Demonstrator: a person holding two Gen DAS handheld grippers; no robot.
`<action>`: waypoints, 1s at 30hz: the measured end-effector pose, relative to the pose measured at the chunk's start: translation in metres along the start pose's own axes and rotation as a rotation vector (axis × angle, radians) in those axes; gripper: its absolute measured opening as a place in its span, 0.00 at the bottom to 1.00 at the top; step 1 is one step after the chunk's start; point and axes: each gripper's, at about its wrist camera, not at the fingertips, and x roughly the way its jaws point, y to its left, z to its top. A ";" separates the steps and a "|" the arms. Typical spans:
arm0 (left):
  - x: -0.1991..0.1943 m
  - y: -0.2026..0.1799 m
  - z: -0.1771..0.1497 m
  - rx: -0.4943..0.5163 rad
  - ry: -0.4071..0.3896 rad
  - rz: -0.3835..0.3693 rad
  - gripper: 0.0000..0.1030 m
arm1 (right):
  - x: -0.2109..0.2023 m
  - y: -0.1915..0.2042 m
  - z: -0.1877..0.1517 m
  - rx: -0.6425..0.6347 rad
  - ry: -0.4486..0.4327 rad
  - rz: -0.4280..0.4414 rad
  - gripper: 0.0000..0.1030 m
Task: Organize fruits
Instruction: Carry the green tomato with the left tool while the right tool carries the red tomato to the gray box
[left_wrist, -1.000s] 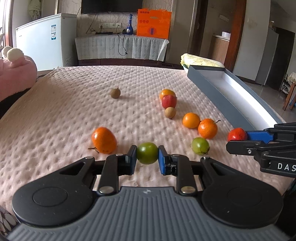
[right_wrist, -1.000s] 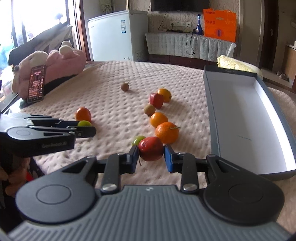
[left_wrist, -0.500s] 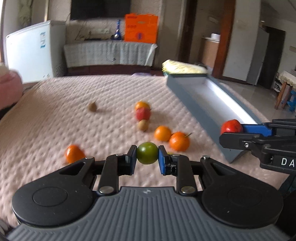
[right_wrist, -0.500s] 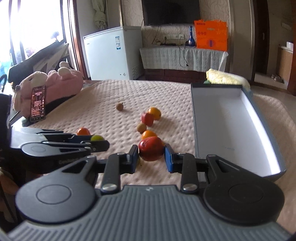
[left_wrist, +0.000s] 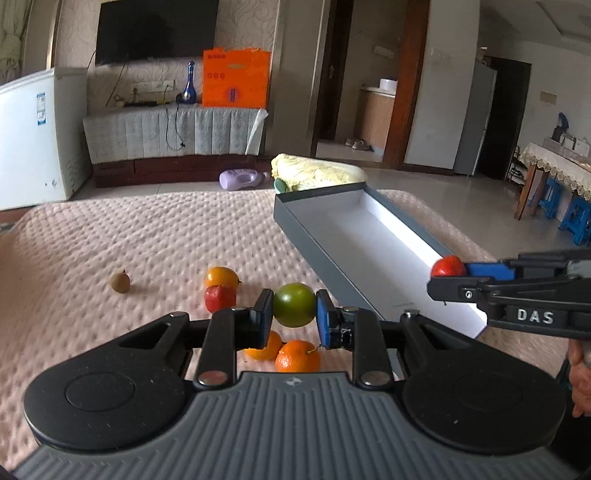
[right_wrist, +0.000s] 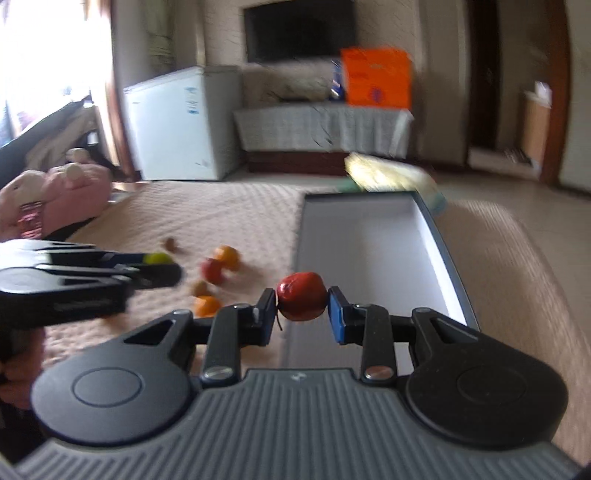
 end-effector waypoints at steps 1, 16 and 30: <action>0.003 0.002 0.000 -0.021 0.007 -0.005 0.28 | 0.006 -0.007 -0.001 0.021 0.020 -0.016 0.32; 0.015 -0.021 0.000 -0.041 0.008 -0.087 0.28 | 0.032 -0.042 -0.037 0.115 0.312 -0.204 0.32; 0.018 -0.033 -0.004 0.012 -0.008 -0.080 0.28 | 0.012 -0.019 -0.015 -0.002 0.132 -0.136 0.33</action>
